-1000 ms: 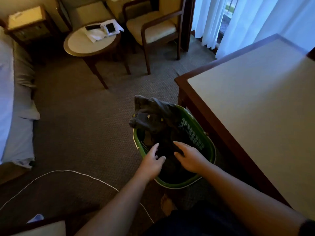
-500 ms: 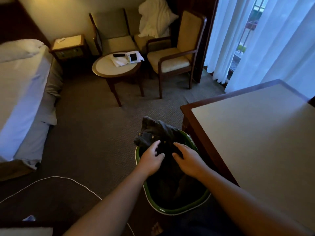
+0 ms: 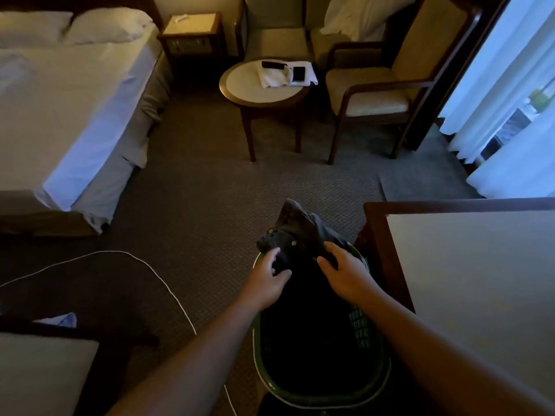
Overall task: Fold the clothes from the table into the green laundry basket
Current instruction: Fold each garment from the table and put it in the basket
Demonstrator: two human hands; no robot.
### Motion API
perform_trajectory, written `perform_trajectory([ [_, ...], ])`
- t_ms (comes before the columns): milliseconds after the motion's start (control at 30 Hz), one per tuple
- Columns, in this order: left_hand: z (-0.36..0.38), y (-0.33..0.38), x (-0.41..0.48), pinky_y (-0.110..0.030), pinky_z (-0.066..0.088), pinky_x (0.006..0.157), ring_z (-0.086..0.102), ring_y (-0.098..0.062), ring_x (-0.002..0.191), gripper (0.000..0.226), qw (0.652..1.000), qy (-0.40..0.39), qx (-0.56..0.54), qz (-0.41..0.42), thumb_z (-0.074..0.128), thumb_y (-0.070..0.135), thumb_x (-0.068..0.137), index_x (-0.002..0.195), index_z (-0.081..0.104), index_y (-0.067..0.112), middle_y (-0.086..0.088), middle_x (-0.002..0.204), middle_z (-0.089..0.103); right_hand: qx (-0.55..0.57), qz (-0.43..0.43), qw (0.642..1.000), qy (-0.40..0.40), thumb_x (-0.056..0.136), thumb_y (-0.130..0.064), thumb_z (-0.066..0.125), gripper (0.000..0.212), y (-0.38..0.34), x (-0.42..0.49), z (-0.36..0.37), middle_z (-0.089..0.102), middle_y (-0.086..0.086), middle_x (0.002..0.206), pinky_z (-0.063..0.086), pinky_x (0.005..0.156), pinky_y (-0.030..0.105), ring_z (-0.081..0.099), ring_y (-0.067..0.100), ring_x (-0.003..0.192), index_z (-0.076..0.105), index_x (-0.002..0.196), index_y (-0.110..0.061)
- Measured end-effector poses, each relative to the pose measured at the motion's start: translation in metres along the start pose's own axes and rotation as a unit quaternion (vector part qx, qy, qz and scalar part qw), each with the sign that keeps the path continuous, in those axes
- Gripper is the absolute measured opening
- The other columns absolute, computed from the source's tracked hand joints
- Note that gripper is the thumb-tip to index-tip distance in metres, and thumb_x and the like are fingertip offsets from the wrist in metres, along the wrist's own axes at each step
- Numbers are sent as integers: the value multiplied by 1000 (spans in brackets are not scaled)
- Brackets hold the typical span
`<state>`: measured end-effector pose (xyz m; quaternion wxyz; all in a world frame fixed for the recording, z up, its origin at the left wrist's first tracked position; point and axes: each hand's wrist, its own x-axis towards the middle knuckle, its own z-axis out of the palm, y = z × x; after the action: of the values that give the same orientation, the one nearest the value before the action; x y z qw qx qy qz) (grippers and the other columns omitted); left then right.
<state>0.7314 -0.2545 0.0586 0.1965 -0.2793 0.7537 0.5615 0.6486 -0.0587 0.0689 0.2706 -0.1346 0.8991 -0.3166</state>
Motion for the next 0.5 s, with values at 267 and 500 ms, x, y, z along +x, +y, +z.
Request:
perform_trajectory([
  [267,-7,-39,172,-48,36,116,29,-35,151,93,989,113,81,-48,70,52,92,163,19,23,-12,166,21,-109,37,993,7,98,-53,55,66,47,151,32,51,10,148,41,111,45,46,32,137,41,149,-14],
  [500,15,-84,237,-41,45,110,51,-34,139,98,985,78,154,2,75,30,93,166,10,26,-11,153,52,-209,104,972,36,92,-50,62,86,86,219,88,52,14,143,48,100,50,45,38,132,18,161,-25],
])
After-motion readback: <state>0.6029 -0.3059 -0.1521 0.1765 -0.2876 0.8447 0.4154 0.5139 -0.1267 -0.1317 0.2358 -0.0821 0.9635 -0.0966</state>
